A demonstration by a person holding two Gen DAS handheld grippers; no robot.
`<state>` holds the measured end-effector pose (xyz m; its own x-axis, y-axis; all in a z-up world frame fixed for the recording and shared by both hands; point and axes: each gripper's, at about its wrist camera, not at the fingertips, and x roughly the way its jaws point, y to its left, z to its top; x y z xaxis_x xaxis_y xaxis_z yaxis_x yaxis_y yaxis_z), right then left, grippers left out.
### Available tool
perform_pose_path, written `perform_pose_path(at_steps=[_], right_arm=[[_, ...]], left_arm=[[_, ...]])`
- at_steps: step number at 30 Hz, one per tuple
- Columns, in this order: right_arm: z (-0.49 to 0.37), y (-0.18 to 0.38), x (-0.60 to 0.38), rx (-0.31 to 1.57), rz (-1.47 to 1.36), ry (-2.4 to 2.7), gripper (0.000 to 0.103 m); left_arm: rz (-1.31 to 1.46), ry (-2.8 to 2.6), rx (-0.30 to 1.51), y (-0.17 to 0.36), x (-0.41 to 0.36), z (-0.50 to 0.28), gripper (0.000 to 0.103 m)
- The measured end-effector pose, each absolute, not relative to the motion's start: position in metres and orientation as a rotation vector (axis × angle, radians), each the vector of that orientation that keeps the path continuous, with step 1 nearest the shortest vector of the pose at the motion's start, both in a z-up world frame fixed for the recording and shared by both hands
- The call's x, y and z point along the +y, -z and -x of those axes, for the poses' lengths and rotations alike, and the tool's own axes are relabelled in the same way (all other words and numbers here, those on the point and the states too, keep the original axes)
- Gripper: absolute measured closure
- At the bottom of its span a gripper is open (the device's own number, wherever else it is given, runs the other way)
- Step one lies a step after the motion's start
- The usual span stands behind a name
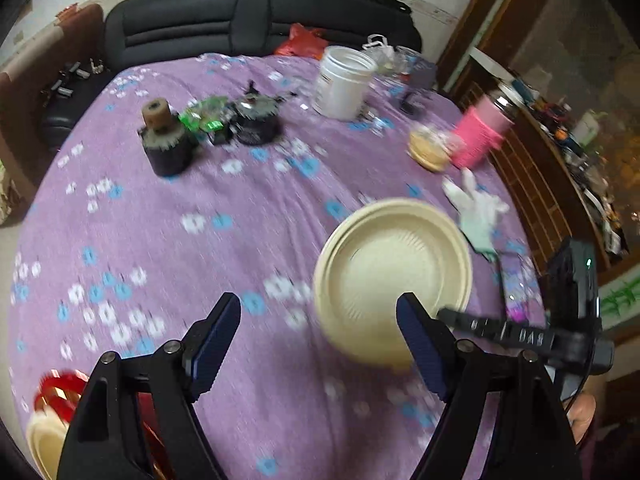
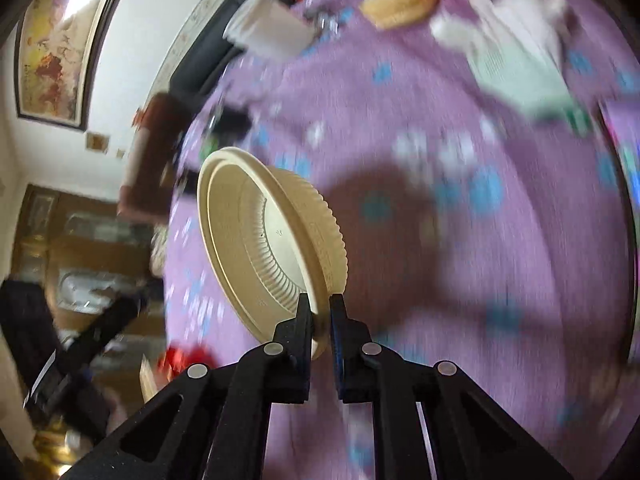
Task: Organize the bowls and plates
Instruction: 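Grasp the beige bowl rim with the right tool and lift it, then carry the beige bowl and lower it into the bowls on the stack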
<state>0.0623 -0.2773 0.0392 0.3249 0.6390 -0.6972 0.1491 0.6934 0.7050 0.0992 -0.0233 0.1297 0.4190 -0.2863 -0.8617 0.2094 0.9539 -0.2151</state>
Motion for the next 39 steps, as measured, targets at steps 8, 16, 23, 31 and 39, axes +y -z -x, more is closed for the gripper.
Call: perform_pose_path(at_steps=[8,16,23,31,39], right_arm=[[0.007,-0.036,-0.258,1.248,-0.593,-0.344,0.090],[0.025,-0.044,-0.253,1.075,-0.473,-0.249,0.066],[0.031,-0.040,-0.252,0.997,-0.473,-0.201,0.066],[0.036,-0.033,-0.247,0.974,-0.470,-0.178,0.072],[0.048,-0.050,-0.238,0.928,-0.449,-0.192,0.085]], left_arm=[[0.072,0.338,1.127,-0.097,-0.037,-0.043,0.024],[0.065,0.245,1.100,-0.072,-0.034,-0.027,0.024],[0.014,0.187,1.095,-0.053,-0.046,-0.031,0.024],[0.008,0.220,1.113,-0.037,-0.059,-0.029,0.058],[0.065,0.273,1.078,-0.058,-0.047,-0.009,0.079]])
